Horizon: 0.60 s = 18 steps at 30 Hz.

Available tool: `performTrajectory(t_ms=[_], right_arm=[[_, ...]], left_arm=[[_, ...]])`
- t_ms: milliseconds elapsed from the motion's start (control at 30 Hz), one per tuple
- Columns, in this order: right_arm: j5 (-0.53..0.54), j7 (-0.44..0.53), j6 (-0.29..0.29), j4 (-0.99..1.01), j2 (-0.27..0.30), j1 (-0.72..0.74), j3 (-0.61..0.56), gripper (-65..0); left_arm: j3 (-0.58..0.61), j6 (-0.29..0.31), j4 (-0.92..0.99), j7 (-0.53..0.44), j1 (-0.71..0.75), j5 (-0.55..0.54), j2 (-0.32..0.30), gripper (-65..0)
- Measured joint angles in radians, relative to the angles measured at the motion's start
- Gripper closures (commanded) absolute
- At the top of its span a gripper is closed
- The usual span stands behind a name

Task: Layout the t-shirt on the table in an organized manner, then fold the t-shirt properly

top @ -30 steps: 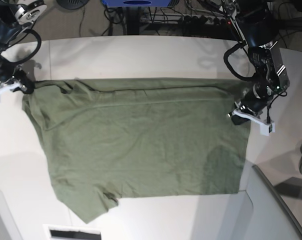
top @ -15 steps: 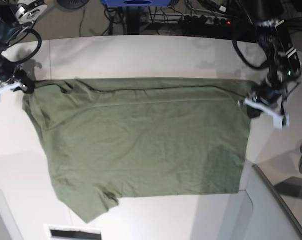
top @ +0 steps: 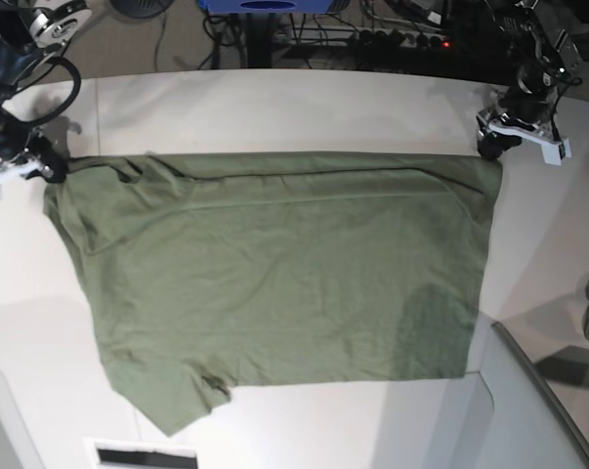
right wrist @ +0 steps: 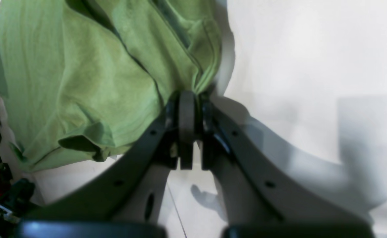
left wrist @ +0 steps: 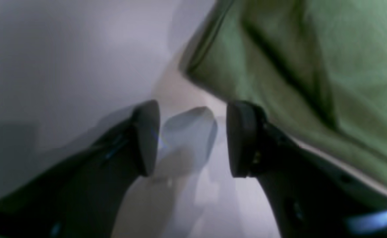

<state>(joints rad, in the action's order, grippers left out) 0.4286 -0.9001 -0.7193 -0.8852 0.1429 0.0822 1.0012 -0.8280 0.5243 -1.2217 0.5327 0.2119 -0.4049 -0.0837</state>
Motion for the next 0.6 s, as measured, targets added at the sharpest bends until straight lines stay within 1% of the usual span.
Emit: performTrajectory(t_ms=[167, 433, 600], right_arm=[[0.000, -0.002, 0.000, 0.000, 0.000, 0.000, 0.000, 0.0], [0.000, -0.001, 0.000, 0.000, 0.000, 0.000, 0.000, 0.0], [0.000, -0.001, 0.000, 0.000, 0.000, 0.000, 0.000, 0.0]], left_arm=[[0.000, 0.001, 0.053, -0.079, -0.016, -0.015, 0.010, -31.4], [0.000, 0.000, 0.063, -0.064, -0.066, 0.002, 0.014, -31.1], [-0.001, 0.004, 0.140, -0.079, -0.117, -0.014, 0.000, -30.8]])
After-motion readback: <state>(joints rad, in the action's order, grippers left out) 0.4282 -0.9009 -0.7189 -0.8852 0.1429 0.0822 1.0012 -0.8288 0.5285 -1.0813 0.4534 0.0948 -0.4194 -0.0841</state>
